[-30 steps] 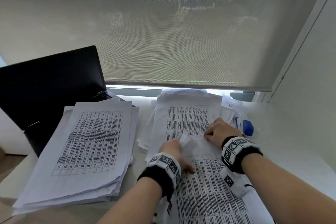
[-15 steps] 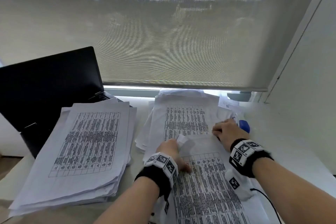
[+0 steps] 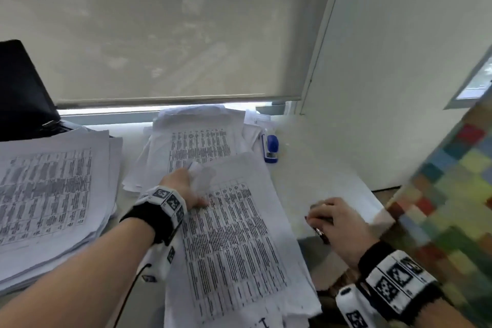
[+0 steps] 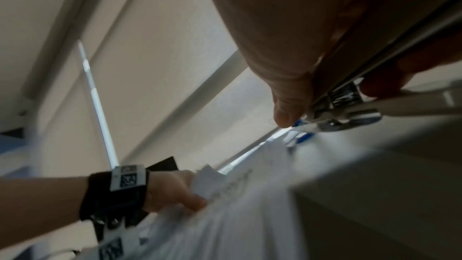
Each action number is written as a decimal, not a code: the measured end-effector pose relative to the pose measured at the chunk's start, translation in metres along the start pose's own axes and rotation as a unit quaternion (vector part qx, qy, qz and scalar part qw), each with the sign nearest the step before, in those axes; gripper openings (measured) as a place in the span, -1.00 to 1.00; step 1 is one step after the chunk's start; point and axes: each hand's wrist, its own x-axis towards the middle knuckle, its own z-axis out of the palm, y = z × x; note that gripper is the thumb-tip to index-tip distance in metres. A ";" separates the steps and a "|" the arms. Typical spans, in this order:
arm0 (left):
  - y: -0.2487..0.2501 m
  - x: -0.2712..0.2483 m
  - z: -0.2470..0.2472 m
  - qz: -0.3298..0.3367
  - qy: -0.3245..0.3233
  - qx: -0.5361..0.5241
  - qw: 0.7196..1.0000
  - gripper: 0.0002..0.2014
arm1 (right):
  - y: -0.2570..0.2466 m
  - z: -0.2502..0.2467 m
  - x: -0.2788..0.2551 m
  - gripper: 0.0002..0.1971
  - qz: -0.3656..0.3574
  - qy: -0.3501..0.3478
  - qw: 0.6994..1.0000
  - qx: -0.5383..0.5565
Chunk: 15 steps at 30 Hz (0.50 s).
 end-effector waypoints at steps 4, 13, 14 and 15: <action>0.006 -0.011 0.008 0.031 0.039 0.018 0.999 0.18 | 0.041 -0.003 -0.050 -0.88 0.061 0.006 0.998 -0.033; 0.002 -0.022 0.016 0.036 0.111 0.040 0.992 0.02 | 0.128 0.034 -0.123 -0.92 0.215 -0.058 0.972 0.075; 0.004 -0.023 0.016 0.041 0.118 0.044 0.991 -0.02 | 0.137 0.042 -0.125 -0.88 0.228 -0.079 0.968 0.073; 0.005 -0.024 0.017 0.044 0.126 0.054 0.990 -0.04 | 0.145 0.050 -0.126 -0.81 0.236 -0.097 0.965 0.055</action>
